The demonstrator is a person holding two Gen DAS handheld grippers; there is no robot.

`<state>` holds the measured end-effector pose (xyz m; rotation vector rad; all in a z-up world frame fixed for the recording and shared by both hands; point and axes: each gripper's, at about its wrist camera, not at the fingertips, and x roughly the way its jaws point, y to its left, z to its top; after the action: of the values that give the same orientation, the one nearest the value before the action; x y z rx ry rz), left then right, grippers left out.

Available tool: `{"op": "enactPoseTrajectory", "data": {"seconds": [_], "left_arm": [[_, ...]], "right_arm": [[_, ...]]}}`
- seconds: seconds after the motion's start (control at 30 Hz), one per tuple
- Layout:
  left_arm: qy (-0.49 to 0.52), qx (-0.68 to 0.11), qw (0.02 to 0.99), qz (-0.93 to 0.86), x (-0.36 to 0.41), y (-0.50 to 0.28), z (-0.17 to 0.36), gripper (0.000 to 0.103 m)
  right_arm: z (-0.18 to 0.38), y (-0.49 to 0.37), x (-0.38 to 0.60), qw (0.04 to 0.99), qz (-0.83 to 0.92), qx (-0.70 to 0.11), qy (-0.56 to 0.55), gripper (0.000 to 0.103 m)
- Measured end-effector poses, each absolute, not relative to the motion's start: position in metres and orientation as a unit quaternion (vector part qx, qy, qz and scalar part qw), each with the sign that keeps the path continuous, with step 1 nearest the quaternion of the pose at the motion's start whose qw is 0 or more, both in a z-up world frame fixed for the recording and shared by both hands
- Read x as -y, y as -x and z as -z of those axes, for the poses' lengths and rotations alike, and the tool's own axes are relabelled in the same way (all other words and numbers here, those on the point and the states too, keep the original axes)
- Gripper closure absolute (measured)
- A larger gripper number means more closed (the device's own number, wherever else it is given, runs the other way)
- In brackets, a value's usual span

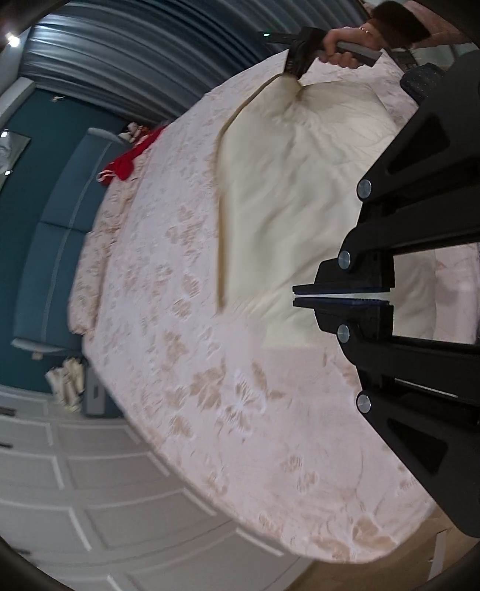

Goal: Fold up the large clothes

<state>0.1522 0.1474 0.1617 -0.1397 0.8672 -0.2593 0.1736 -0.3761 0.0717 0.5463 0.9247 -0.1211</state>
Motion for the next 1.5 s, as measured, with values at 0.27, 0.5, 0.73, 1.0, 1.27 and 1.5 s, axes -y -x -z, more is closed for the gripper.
{"op": "enactPoseTrajectory", "data": {"seconds": [0.27,0.5,0.73,1.0,1.27,1.5], "left_arm": [[0.131,-0.440,0.882,0.106,-0.152,-0.232,-0.085,0.037],[0.187,-0.494,0.840,0.122,-0.156,-0.276,-0.042,0.055],[0.197,-0.469,0.853,0.112,-0.157,-0.279,-0.058,0.094],[0.150,-0.426,0.888,0.086,-0.149,-0.291,-0.091,0.096],[0.119,-0.478,0.868,0.055,-0.143,-0.304,-0.026,0.096],[0.113,-0.487,0.865,0.049,-0.141,-0.305,0.003,0.095]], "right_arm": [[-0.092,-0.147,0.388,0.882,0.031,-0.361,-0.301,0.055],[-0.069,-0.151,0.393,0.881,0.073,-0.398,-0.246,0.045],[-0.048,-0.175,0.390,0.871,0.063,-0.417,-0.253,0.098],[-0.090,-0.187,0.390,0.900,0.085,-0.353,-0.242,0.101],[-0.026,-0.201,0.382,0.877,0.127,-0.417,-0.201,0.101],[0.001,-0.207,0.378,0.872,0.131,-0.438,-0.177,0.101]]}}
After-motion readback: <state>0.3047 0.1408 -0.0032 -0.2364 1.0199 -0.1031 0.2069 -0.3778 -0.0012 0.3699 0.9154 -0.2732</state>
